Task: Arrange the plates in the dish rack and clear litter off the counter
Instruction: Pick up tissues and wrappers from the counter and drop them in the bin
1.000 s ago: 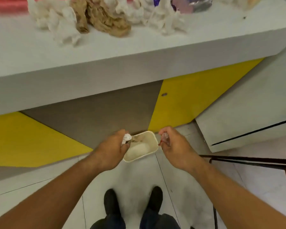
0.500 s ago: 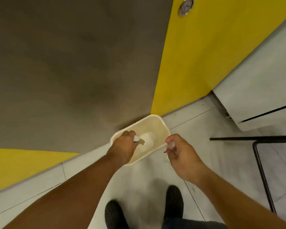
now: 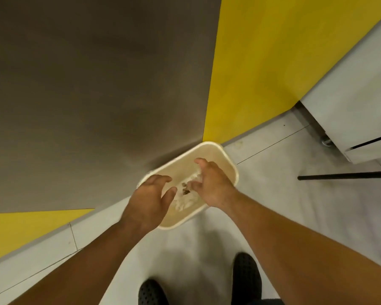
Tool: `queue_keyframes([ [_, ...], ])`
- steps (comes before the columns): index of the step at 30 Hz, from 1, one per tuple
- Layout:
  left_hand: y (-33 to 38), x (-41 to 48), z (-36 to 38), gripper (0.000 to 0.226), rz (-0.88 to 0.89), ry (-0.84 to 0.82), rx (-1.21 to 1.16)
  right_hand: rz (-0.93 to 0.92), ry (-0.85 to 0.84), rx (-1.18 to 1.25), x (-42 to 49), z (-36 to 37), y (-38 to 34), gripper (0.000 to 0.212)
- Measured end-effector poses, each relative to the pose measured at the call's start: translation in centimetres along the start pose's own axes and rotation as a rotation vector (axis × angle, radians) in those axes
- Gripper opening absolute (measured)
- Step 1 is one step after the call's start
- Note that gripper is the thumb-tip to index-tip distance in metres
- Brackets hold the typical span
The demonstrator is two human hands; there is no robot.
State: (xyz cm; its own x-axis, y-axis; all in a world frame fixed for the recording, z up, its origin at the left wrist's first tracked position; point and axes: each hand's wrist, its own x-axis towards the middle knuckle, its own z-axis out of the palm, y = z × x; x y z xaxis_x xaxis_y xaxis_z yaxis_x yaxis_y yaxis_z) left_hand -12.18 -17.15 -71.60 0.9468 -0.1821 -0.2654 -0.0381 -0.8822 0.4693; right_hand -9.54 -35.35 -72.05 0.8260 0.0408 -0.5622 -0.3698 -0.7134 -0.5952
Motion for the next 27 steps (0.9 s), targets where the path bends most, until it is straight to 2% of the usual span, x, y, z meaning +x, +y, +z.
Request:
queue_keyframes([
  [3, 0.6, -0.4, -1.6, 0.035, -0.019, 0.028, 0.004, 0.047, -0.070, -0.083, 0.2, 0.4, 0.2, 0.074],
  [5, 1.6, -0.6, -2.9, 0.035, -0.049, 0.012, 0.008, 0.030, -0.077, -0.081, -1.0, -0.6, 0.0, 0.075],
  [11, 7.3, -2.5, -10.2, 0.032, -0.035, 0.025, -0.035, -0.076, 0.139, 0.066, -8.5, -9.2, -3.3, 0.042],
  [14, 12.2, -4.3, -16.4, 0.029, 0.042, 0.071, -0.048, -0.153, 0.219, 0.141, -13.4, -14.6, -6.9, 0.024],
  [17, 18.1, -6.7, -23.9, 0.031, 0.136, 0.119, -0.071, -0.274, 0.287, 0.183, -18.7, -21.1, -11.9, 0.016],
  [23, 28.8, -11.6, -39.2, 0.035, 0.367, 0.221, -0.055, -0.480, 0.459, 0.312, -28.7, -34.1, -22.3, 0.015],
  [26, 33.3, -12.5, -45.4, 0.033, 0.444, 0.310, -0.023, -0.565, 0.493, 0.349, -32.0, -39.5, -26.5, 0.002],
  [27, 34.5, -12.6, -47.2, 0.033, 0.457, 0.345, -0.014, -0.594, 0.506, 0.341, -32.9, -41.0, -27.8, 0.007],
])
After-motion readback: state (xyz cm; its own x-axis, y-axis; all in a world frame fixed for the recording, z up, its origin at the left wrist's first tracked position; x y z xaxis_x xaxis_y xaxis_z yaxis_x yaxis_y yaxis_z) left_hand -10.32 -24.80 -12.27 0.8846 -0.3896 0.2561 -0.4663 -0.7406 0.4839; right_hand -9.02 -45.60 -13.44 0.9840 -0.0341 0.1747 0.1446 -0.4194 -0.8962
